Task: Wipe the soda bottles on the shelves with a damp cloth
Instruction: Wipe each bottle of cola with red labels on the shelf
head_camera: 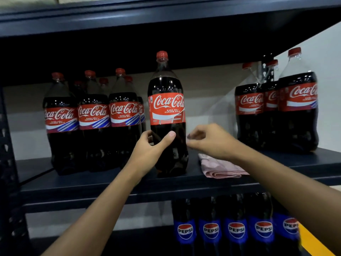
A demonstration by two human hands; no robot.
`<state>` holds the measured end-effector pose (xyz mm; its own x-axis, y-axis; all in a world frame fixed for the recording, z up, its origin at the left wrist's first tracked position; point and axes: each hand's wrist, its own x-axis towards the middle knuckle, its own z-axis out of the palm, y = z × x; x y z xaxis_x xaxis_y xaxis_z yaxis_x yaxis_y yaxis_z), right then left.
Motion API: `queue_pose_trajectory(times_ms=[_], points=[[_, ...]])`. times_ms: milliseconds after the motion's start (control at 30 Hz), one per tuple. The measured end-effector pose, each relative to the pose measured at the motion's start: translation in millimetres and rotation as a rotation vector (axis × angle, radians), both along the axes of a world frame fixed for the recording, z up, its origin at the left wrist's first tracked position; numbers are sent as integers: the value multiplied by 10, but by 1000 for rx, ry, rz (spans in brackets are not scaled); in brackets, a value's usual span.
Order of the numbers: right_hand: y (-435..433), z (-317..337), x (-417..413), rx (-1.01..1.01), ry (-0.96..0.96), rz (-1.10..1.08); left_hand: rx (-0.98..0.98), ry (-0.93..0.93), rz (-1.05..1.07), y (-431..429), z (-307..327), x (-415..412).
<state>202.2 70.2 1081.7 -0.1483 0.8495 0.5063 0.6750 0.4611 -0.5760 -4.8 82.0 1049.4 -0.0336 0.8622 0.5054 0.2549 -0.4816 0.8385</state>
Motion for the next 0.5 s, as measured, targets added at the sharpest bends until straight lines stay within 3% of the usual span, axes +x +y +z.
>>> queue_pose_trajectory(times_ms=[233, 367, 500], points=[[195, -261, 56, -343, -489, -302, 13, -16, -43, -40, -19, 11], [181, -235, 49, -496, -416, -235, 10, -27, -73, -21, -34, 2], [192, -204, 27, -511, -494, -215, 4, -47, -84, -24, -43, 2]])
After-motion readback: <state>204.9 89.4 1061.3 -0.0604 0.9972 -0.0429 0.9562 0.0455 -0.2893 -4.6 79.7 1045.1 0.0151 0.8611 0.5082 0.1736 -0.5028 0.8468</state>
